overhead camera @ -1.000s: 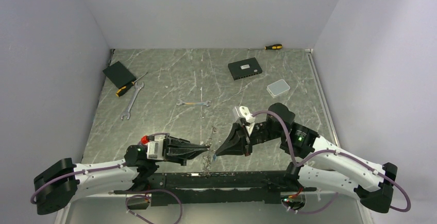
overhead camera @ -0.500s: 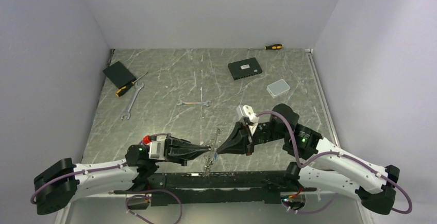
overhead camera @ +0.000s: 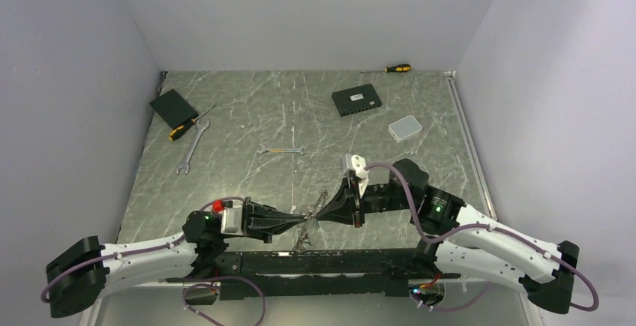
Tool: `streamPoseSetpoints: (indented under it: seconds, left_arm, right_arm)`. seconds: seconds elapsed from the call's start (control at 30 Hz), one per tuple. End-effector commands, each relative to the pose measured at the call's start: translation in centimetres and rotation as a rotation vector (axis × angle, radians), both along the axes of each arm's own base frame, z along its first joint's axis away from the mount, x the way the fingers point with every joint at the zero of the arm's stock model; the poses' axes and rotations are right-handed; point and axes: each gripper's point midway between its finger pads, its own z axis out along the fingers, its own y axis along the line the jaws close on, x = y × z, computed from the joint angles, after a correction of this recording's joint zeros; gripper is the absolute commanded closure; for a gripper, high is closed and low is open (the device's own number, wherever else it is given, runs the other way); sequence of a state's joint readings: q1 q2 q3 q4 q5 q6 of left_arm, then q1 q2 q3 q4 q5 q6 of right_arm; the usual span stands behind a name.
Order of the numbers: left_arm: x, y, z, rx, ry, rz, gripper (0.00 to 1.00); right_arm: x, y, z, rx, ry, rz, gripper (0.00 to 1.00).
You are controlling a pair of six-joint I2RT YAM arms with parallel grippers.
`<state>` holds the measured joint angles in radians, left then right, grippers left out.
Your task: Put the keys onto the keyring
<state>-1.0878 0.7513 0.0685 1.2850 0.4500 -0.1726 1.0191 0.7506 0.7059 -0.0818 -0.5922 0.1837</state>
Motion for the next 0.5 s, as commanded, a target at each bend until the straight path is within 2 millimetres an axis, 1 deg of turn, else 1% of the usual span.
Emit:
streamPoseSetpoints:
  seconds: [0.0,0.07,0.17,0.47]
  left_arm:
    - [-1.1,0.3,2.2,-0.041,-0.105,-0.029,1.00]
    - [-1.1,-0.3,1.8,0.006,-0.110,-0.035,1.00]
    - [-0.8,-0.6,1.6,0.034,-0.121,-0.024,1.00]
    - [0.1,-0.6,1.3,0.056,-0.122,0.032,1.00]
  right_arm:
    - [-0.7,0.6,1.7,0.031,0.006,0.062,1.00]
    - [-0.9,0.7,1.9,0.031,0.008,0.078,1.00]
    - [-1.1,0.8,2.2,0.026,0.010,0.095,1.00]
    - [-1.7,0.0,2.9,0.010,0.002,0.113,1.00]
